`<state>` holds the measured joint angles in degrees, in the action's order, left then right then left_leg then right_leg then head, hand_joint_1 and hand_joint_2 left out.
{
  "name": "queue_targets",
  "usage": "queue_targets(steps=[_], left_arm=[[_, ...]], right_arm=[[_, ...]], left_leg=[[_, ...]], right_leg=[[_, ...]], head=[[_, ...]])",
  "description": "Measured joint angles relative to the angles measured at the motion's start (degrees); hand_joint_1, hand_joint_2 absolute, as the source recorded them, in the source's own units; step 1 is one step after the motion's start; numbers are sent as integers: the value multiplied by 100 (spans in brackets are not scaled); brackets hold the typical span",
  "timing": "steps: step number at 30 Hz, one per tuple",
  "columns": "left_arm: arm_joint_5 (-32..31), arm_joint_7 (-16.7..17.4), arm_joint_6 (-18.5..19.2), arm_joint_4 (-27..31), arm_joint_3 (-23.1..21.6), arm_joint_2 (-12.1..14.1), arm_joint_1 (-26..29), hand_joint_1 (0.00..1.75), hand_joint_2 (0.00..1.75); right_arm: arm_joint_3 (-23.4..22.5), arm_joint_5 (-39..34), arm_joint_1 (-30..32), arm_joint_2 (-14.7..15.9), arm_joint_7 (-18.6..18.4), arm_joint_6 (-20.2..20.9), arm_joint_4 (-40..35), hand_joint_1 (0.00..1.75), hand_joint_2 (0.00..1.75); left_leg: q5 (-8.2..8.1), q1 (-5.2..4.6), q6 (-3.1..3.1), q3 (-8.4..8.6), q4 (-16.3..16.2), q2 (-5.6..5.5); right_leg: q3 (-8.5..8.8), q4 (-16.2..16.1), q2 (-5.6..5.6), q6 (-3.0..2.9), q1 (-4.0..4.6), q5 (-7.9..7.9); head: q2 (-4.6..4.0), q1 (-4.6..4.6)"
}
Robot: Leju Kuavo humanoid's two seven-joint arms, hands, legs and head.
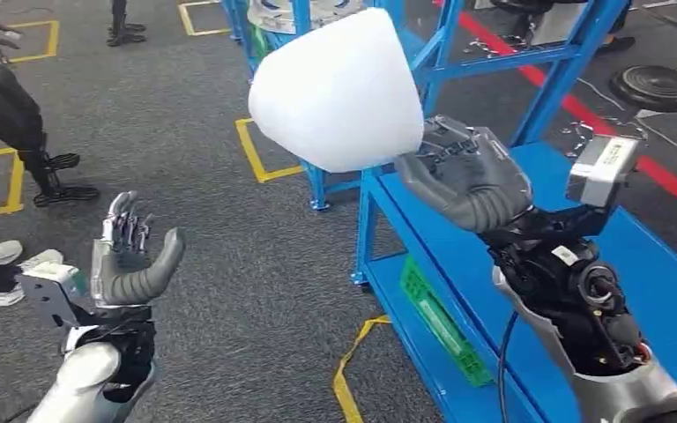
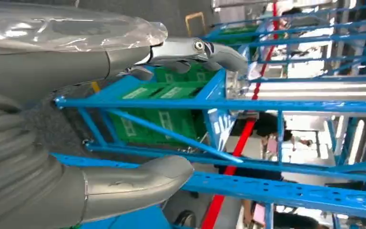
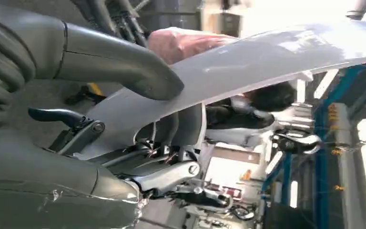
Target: Take the parts from the cabinet and place them on the table.
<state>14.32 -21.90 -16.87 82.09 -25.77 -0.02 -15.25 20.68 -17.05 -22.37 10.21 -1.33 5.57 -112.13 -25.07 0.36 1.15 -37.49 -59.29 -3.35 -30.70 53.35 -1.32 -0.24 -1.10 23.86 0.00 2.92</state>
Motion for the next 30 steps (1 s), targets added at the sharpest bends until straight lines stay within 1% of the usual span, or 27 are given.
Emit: queue_targets(steps=[1,2,3,4,5,6,7,8,9,10,12,13,14,15,16,18,19,20,21,22,23,24,25,26,28,29,30], left_arm=[[7,-15,9,-7,0,0,-17,0,175],[11,-24,20,-22,0,0,-11,0,175],[11,-35,33,-48,0,0,-8,0,175],[11,-48,59,-72,0,4,-9,0,175],[17,-68,68,-87,0,9,-12,0,175],[28,-83,74,-98,0,11,-15,0,175],[33,-94,83,-105,0,9,-21,0,175],[35,-103,87,-109,0,7,-38,0,175],[44,-116,92,-120,0,4,-58,0,175],[50,-125,92,-125,0,2,-79,0,175],[55,-125,98,-151,0,4,-86,0,175],[57,-133,114,-162,0,-2,-103,0,175],[55,-153,135,-173,0,-15,-121,0,175],[63,-160,140,-190,0,-22,-166,0,175],[61,-170,153,-210,0,-35,-192,0,175],[66,-188,162,-243,0,-55,-197,0,175],[68,-197,164,-258,0,-52,-194,0,175],[68,-203,164,-273,0,-50,-199,0,175],[68,-210,166,-282,0,-52,-206,0,175],[68,-219,175,-286,0,-55,-214,0,175],[68,-221,183,-288,0,-61,-221,0,175],[68,-221,188,-297,0,-68,-221,0,175],[70,-221,192,-308,0,-70,-239,0,175],[70,-232,192,-315,0,-74,-236,0,175],[68,-236,186,-323,0,-70,-226,0,175],[68,-236,170,-323,2,-59,-234,0,175],[68,-236,142,-326,0,-55,-257,0,175]], right_arm=[[0,0,1,0,6,13,9,175,175],[2,2,5,0,9,26,24,175,175],[2,2,6,0,17,31,46,175,175],[4,4,9,0,33,33,63,175,175],[4,4,9,0,46,44,77,175,175],[2,4,8,0,63,59,89,175,175],[4,4,8,0,70,70,96,175,175],[2,7,5,0,72,76,101,175,175],[-2,26,-8,0,76,79,105,175,175],[-2,48,-23,0,79,85,118,175,175],[0,77,-32,0,85,92,140,175,175],[0,81,-37,0,87,92,149,175,175],[-9,85,-41,0,94,92,162,175,175],[-20,85,-46,0,114,92,168,175,175],[-26,85,-44,0,116,92,181,175,175],[-28,92,-26,0,116,94,210,175,175],[-35,92,-20,0,118,94,227,175,175],[-42,92,-19,0,118,94,245,175,175],[-44,92,-20,0,118,96,254,175,175],[-48,94,-22,0,118,98,256,175,175],[-52,94,-27,0,120,103,256,175,175],[-52,92,-29,0,127,107,264,175,175],[-55,94,-36,0,133,111,271,175,175],[-55,94,-37,0,135,120,284,175,175],[-55,94,-44,0,144,131,291,175,175],[-57,94,-60,0,155,138,297,175,175],[-55,96,-59,-2,159,140,310,175,175]], left_leg=[[-204,7,30,-239,-473,154],[-376,22,49,-498,-959,229],[-451,28,70,-691,-1296,263],[-374,39,86,-731,-1321,285],[-195,51,96,-614,-1061,300],[43,61,97,-366,-597,330],[296,62,94,-29,17,441],[387,46,78,238,517,767],[364,-3,31,244,511,731],[360,-2,-26,229,515,633],[340,-39,-90,224,506,528],[363,6,-141,268,543,460],[366,28,-161,283,559,406],[364,38,-211,288,555,370],[362,38,-220,290,556,295],[355,18,-234,291,553,162],[354,10,-234,294,551,91],[353,4,-233,303,545,-5],[348,3,-228,313,540,-84],[339,2,-219,331,533,-170],[332,7,-208,337,528,-242],[338,12,-191,319,535,-270],[357,33,-151,265,501,-358],[378,68,-104,229,513,-424],[412,82,-31,228,562,-558],[373,59,-16,223,533,-457],[244,-18,3,146,360,-89]], right_leg=[[0,0,74,-7,16,5],[0,1,158,-15,23,15],[-4,3,246,-20,22,22],[-1,3,329,-11,17,30],[4,5,399,-3,12,41],[18,10,464,14,6,56],[42,20,530,39,-1,82],[69,36,579,75,30,111],[61,35,624,112,61,136],[75,40,656,141,60,153],[126,19,762,196,59,172],[140,26,808,239,52,206],[84,142,546,261,5,308],[-47,458,335,259,-5,505],[-304,1007,224,269,-2,754],[-786,1944,157,289,0,1078],[-900,2099,153,286,1,1063],[-870,1916,146,261,2,863],[-709,1498,127,232,2,581],[-449,896,67,197,2,245],[-208,299,-131,156,2,-24],[-128,183,-406,132,-26,74],[-65,83,-397,139,-10,48],[-68,102,-329,139,16,67],[-41,79,-228,123,28,61],[26,-20,-97,80,-80,22],[54,-49,-43,52,-55,13]], head=[[0,-50],[0,-61],[0,-74],[0,-109],[0,-133],[0,-144],[0,-150],[0,-168],[0,-192],[0,-144],[0,-131],[0,-131],[0,-111],[0,-94],[0,-22],[0,42],[0,57],[0,73],[0,90],[0,110],[0,134],[0,102],[0,64],[0,136],[0,145],[0,143],[0,78]])
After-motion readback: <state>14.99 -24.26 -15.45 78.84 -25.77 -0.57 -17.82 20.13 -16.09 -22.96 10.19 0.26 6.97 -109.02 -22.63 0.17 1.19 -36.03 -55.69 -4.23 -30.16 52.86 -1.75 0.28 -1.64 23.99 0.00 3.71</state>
